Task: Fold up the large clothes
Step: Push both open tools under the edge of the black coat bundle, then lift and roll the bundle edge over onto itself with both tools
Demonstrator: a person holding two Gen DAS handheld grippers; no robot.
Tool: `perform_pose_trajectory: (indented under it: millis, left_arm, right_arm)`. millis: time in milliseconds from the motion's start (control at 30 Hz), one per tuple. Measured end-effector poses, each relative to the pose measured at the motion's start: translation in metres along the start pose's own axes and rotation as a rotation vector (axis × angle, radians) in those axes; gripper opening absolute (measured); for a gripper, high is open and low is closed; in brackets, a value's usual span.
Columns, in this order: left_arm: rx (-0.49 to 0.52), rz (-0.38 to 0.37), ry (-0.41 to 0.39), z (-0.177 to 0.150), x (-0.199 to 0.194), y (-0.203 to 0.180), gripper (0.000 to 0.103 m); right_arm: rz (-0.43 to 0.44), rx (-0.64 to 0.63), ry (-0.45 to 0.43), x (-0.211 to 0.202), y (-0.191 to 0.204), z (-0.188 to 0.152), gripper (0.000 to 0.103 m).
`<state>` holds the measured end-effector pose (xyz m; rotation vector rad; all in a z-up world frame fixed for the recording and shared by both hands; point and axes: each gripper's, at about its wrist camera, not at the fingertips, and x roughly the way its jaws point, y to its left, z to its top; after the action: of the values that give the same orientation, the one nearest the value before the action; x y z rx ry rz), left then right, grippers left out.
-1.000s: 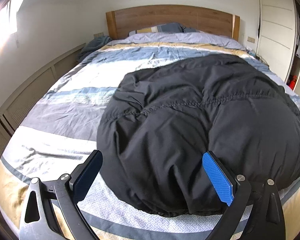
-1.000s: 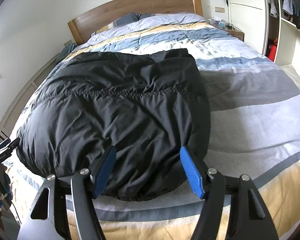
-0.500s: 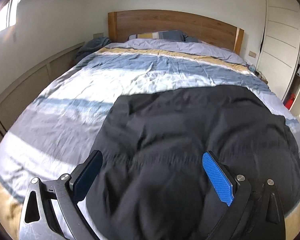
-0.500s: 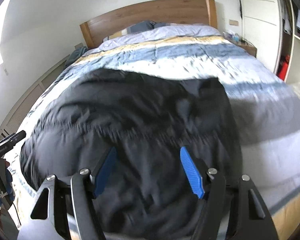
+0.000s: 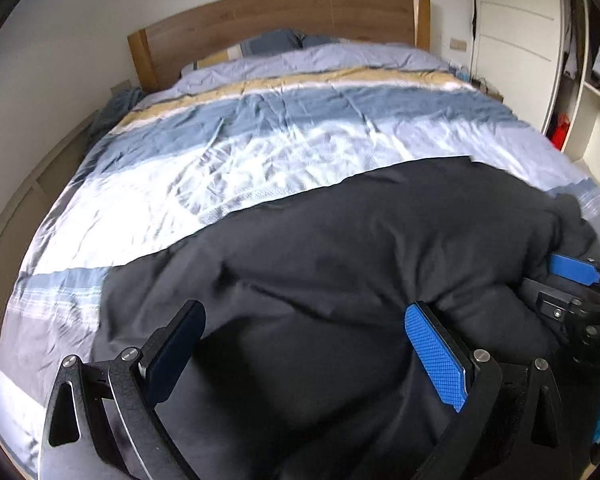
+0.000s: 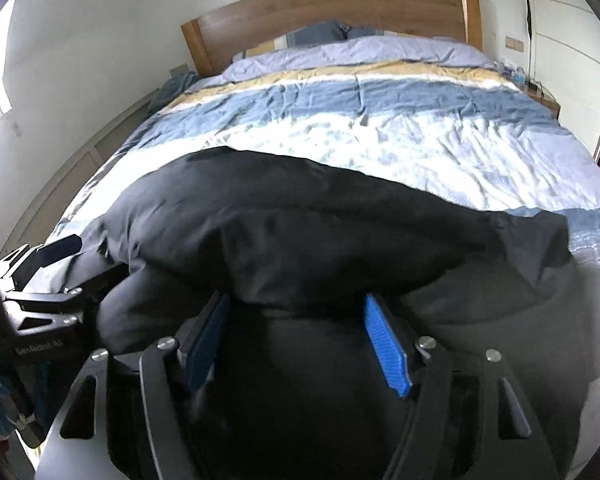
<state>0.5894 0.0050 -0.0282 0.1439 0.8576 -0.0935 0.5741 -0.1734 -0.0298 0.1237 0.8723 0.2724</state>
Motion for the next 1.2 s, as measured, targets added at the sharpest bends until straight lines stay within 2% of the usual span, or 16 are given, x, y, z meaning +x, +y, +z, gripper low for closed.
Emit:
perform_pose_trajectory:
  millis: [167,267,433,533,600,700,767,867,933,1000,1200]
  left_arm:
    - [-0.049,-0.021,0.058,0.01,0.03,0.007,0.101]
    - [-0.079,-0.052,0.062,0.005,0.026,0.017,0.101]
    - [-0.138,-0.073,0.073,-0.013,0.012,0.047,0.101]
    - [-0.181,-0.074,0.092,-0.029,0.002,0.066,0.101]
    - [-0.196,-0.062,0.106,-0.039,-0.006,0.078,0.101]
    - [-0.225,-0.049,0.069,-0.054,-0.032,0.097,0.101]
    - [-0.252,-0.068,0.027,-0.07,-0.052,0.11,0.101]
    - [-0.278,-0.041,0.053,-0.098,-0.058,0.124,0.101]
    - [-0.297,-0.033,0.107,-0.123,-0.053,0.132,0.101]
    - [-0.343,-0.047,0.122,-0.141,-0.054,0.141,0.101]
    - [-0.43,-0.081,0.086,-0.172,-0.082,0.17,0.101]
  right_arm:
    - [0.016,0.04,0.036,0.022,-0.013,0.011,0.071]
    - [0.049,0.055,0.038,0.017,-0.022,0.009,0.071]
    - [0.041,0.092,0.032,-0.004,-0.057,-0.006,0.071]
    - [0.013,0.149,0.033,-0.018,-0.085,-0.018,0.071]
    - [-0.04,0.167,0.039,-0.028,-0.104,-0.026,0.071]
    - [-0.134,0.113,0.049,-0.046,-0.11,-0.035,0.071]
    - [-0.122,0.098,0.021,-0.063,-0.107,-0.043,0.071]
    - [-0.061,0.095,0.009,-0.078,-0.101,-0.063,0.071]
    - [-0.074,0.079,0.034,-0.082,-0.099,-0.083,0.071]
    - [-0.084,0.1,0.044,-0.088,-0.105,-0.097,0.071]
    - [-0.14,0.16,0.023,-0.128,-0.128,-0.118,0.071]
